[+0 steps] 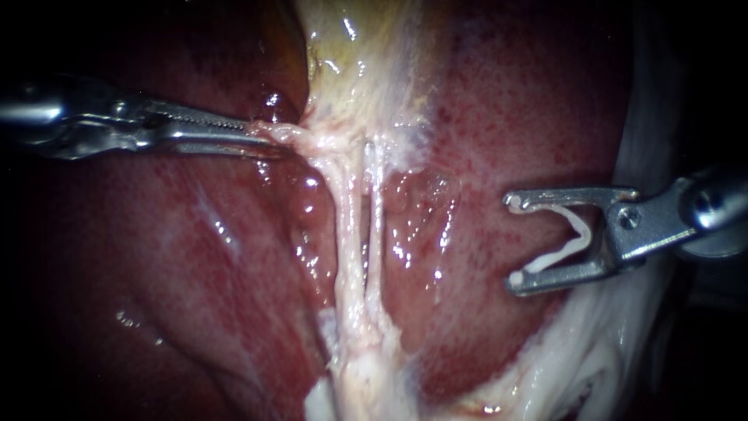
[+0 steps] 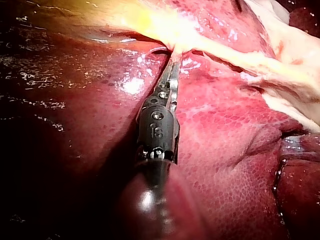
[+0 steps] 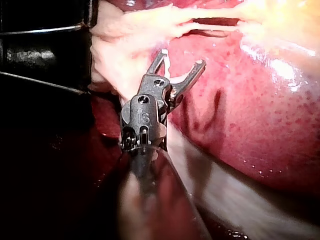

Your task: Clipping first clip left tube

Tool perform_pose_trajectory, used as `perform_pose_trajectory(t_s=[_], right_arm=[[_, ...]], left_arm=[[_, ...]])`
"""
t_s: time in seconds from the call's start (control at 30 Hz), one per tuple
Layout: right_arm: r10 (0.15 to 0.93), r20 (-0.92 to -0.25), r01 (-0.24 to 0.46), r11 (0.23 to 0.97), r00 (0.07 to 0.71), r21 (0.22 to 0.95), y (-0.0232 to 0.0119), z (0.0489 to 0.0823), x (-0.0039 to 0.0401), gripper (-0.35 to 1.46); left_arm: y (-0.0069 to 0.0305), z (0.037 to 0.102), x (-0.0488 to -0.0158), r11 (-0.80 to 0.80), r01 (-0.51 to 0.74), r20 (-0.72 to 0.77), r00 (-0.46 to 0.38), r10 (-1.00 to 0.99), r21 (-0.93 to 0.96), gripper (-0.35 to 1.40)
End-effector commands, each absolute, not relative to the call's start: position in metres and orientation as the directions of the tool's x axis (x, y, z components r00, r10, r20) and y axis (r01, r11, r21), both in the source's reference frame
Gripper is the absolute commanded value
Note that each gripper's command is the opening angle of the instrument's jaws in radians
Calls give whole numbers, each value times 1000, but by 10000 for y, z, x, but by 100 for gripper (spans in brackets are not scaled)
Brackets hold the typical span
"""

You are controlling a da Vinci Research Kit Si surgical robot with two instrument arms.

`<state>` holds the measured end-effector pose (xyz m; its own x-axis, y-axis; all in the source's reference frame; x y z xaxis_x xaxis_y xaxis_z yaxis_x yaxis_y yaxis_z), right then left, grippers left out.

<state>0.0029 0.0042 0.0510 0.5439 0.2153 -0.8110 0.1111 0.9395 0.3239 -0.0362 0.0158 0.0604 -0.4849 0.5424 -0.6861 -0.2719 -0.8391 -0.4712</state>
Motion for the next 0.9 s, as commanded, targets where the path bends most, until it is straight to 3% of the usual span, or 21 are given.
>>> perform_pose_trajectory(t_s=[0.03,0.43,0.77,0.9], right_arm=[[215,-811,111,939,544,324,42,510,29,50],[215,-811,112,939,544,324,42,509,29,50],[216,-823,160,925,525,344,34,502,57,50],[284,-808,135,905,516,404,29,503,84,50]], left_arm=[[160,602,-361,-838,-270,-686,-485,543,-473,-35],[213,517,-313,-849,-298,-729,-437,527,-436,-35],[210,519,-313,-851,-305,-733,-434,523,-427,-35],[209,519,-313,-851,-305,-733,-434,523,-427,-35]])
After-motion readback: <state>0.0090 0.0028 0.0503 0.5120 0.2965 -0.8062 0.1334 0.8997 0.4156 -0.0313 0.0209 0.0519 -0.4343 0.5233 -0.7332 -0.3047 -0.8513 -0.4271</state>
